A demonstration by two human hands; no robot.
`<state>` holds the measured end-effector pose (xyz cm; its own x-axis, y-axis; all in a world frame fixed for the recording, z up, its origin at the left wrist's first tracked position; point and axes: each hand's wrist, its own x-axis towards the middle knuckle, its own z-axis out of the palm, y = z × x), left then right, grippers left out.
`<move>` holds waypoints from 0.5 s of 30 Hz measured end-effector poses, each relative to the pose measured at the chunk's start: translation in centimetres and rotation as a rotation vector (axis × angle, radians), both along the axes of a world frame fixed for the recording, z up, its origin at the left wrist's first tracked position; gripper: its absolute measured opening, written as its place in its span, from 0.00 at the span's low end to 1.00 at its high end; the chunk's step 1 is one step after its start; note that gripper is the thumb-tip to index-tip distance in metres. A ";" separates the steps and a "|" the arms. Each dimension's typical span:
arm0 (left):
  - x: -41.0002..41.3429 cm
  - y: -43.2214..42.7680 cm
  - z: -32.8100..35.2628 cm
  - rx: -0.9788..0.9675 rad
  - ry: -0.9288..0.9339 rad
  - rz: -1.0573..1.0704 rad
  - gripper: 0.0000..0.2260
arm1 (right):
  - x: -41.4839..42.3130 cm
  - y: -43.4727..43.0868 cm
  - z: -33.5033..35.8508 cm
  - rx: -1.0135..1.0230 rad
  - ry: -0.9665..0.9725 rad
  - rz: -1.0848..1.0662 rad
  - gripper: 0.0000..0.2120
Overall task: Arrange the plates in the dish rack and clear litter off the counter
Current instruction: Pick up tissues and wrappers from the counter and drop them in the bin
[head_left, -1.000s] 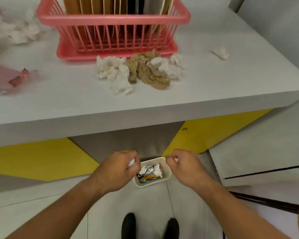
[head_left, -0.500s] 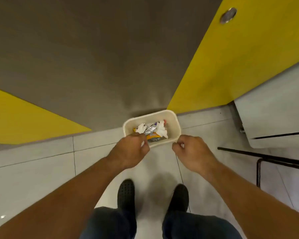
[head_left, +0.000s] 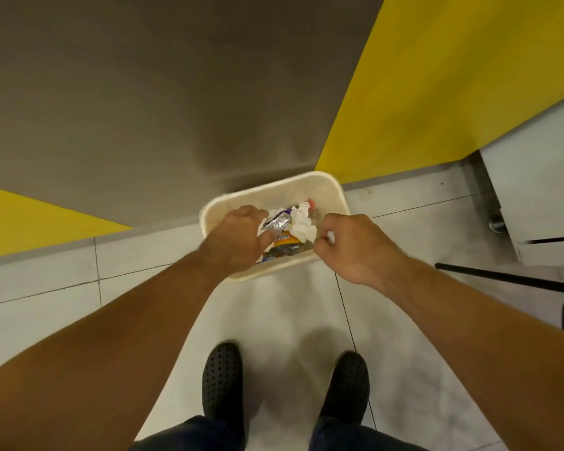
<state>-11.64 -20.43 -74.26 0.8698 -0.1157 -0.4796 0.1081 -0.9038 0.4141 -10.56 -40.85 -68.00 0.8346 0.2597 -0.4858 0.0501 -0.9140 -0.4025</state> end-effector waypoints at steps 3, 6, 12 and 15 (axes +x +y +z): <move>-1.5 1.6 2.2 -0.010 -0.098 0.056 0.20 | 1.6 2.3 -1.3 -0.023 -0.019 0.062 0.08; -2.6 2.7 4.1 -0.015 -0.178 0.006 0.18 | 3.0 4.7 -3.2 -0.042 -0.026 0.089 0.08; -2.8 2.9 6.7 0.006 -0.226 0.050 0.15 | 3.1 4.6 -3.5 0.030 0.044 0.113 0.37; -3.5 2.8 9.0 -0.002 -0.241 0.081 0.14 | 2.4 2.7 -0.4 0.025 -0.017 0.108 0.30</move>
<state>-15.11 -17.63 -65.26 0.9654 -0.0414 -0.2574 0.0785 -0.8952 0.4387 -8.12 -38.14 -68.37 0.8095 0.3599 -0.4639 0.1546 -0.8928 -0.4230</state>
